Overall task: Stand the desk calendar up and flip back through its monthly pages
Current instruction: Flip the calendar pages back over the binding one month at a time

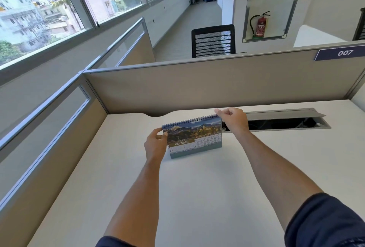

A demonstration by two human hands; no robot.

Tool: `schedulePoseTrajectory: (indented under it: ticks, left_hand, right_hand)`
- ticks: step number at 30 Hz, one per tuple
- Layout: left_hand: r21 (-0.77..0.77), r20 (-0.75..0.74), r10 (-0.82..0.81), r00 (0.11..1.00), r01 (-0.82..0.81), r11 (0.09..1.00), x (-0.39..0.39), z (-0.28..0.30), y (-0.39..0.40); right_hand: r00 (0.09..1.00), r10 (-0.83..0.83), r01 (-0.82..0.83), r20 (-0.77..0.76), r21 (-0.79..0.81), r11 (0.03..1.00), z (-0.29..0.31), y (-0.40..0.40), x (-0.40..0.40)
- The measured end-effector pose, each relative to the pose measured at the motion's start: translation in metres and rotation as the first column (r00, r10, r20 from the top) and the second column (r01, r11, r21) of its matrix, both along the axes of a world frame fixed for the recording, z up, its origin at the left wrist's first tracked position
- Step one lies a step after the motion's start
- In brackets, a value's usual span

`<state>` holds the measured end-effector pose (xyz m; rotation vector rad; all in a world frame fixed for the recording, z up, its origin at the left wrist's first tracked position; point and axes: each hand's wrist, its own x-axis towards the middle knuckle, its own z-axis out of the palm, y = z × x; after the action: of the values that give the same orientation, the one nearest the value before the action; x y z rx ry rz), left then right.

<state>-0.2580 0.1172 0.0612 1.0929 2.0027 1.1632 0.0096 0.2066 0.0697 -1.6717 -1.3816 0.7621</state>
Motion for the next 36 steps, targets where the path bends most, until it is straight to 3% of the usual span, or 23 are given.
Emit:
schedulePoseTrajectory:
  ticks: [11,28,36]
  left_hand:
    - [0.032,-0.043,0.035,0.998,-0.034,0.999,0.005,-0.005,0.001]
    - [0.026,-0.069,0.050,0.996,-0.048,0.999,0.004,-0.013,0.008]
    - [0.038,-0.075,0.047,0.996,-0.045,0.998,0.004,-0.012,0.010]
  right_hand:
    - [0.998,-0.061,0.061,0.002,-0.187,0.980,0.003,0.001,-0.004]
    - [0.998,-0.015,0.002,-0.063,-0.210,0.978,0.010,0.000,-0.019]
    - [0.993,-0.094,0.110,0.071,-0.268,0.957,0.016,0.000,-0.024]
